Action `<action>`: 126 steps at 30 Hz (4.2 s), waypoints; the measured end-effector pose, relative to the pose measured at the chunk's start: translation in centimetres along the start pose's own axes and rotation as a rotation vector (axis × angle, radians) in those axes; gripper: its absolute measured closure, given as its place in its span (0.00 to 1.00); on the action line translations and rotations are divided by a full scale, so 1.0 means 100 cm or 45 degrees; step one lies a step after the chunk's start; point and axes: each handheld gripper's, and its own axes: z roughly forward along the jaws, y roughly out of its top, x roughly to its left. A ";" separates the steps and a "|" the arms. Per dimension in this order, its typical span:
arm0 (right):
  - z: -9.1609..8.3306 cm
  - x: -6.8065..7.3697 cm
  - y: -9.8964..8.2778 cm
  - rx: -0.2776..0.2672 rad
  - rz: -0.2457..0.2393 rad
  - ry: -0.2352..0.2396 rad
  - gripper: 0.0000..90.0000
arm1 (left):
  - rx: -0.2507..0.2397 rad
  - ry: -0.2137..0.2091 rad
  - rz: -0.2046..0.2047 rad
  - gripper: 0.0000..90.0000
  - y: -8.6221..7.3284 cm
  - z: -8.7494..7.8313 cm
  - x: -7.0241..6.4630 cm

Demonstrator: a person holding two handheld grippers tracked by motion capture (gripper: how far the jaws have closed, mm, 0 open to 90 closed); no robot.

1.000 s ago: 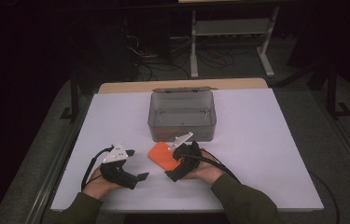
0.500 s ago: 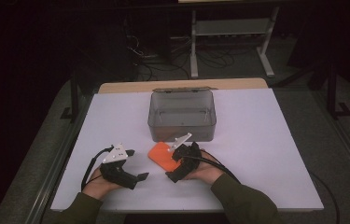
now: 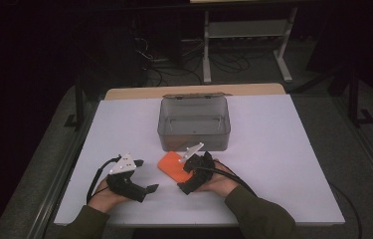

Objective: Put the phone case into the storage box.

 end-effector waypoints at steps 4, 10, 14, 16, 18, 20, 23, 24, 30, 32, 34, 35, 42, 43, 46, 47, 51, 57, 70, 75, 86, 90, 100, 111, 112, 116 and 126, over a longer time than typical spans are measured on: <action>-0.001 0.000 0.000 0.000 0.001 -0.002 0.05 | 0.000 -0.001 0.000 0.00 0.000 0.000 0.000; -0.002 0.000 0.000 0.006 0.003 -0.002 0.08 | -0.001 -0.001 0.000 0.00 0.000 0.000 0.000; -0.002 0.001 0.001 0.008 -0.002 -0.005 0.10 | 0.001 -0.002 0.001 0.00 0.000 0.000 0.000; -0.002 0.002 0.000 0.006 -0.001 -0.008 0.11 | 0.003 -0.001 0.001 0.00 0.000 0.000 0.000; -0.003 0.002 0.000 0.009 -0.003 -0.012 0.13 | 0.003 -0.002 0.001 0.00 0.000 0.001 0.000; -0.003 0.003 0.000 0.008 0.005 -0.010 0.13 | 0.005 -0.002 0.000 0.00 0.000 0.001 0.000; -0.003 0.003 0.000 0.008 0.005 -0.009 0.13 | 0.001 -0.002 0.000 0.00 0.000 0.000 0.000; -0.003 0.003 0.000 0.007 0.003 -0.011 0.13 | 0.003 -0.002 0.000 0.00 0.000 0.000 0.000; -0.003 0.003 0.000 0.003 0.001 -0.012 0.14 | 0.005 -0.003 0.002 0.00 0.000 0.001 0.000; -0.004 0.003 0.000 0.004 0.003 -0.013 0.14 | 0.003 -0.003 0.001 0.00 0.000 0.000 0.000; -0.004 0.003 0.000 0.004 0.004 -0.014 0.15 | 0.003 -0.003 0.001 0.00 0.000 0.000 0.000; -0.004 0.004 0.000 0.003 0.004 -0.014 0.15 | 0.004 -0.003 0.001 0.00 0.000 0.001 0.000; -0.004 0.004 0.000 0.005 0.004 -0.008 0.16 | 0.004 -0.003 0.001 0.00 0.000 0.000 0.000; -0.004 0.003 0.000 0.006 0.003 -0.006 0.17 | 0.005 -0.003 0.002 0.00 0.000 0.000 0.000; -0.005 0.003 0.000 0.007 -0.003 0.000 0.17 | 0.003 -0.004 0.002 0.00 0.000 0.000 0.000; -0.005 0.002 0.000 0.008 -0.008 0.002 0.17 | 0.001 -0.004 0.000 0.00 0.000 0.000 0.000; -0.007 0.002 0.000 0.009 -0.024 0.007 0.17 | 0.002 -0.004 0.001 0.00 0.000 0.000 0.000; -0.013 0.001 0.000 -0.002 -0.028 0.024 0.17 | 0.002 -0.003 0.002 0.00 0.000 0.000 0.000; -0.033 -0.002 -0.004 -0.046 -0.044 0.048 0.17 | 0.002 -0.002 0.001 0.00 0.000 0.000 0.000; -0.042 -0.004 -0.008 -0.060 -0.041 0.047 0.17 | 0.006 -0.003 0.005 0.00 0.000 0.001 0.000; -0.059 -0.013 -0.022 -0.078 -0.036 0.042 0.17 | 0.010 0.002 0.005 0.00 0.000 0.001 0.001; -0.066 -0.018 -0.027 -0.086 -0.025 0.037 0.17 | 0.012 0.003 0.007 0.00 0.000 0.001 0.001; -0.082 -0.028 -0.042 -0.104 0.006 0.030 0.17 | 0.008 -0.008 0.000 0.00 0.000 0.001 0.001; -0.092 -0.033 -0.055 -0.116 0.010 0.032 0.17 | 0.001 -0.009 0.000 0.00 0.001 0.003 0.001; -0.092 -0.033 -0.054 -0.118 0.010 0.035 0.17 | 0.003 -0.005 -0.002 0.00 0.001 0.003 0.002; -0.093 -0.035 -0.056 -0.124 0.017 0.036 0.17 | -0.005 -0.016 0.000 0.00 0.003 0.004 0.003; -0.091 -0.034 -0.056 -0.122 0.018 0.040 0.17 | -0.022 -0.019 -0.007 0.00 0.009 0.006 0.006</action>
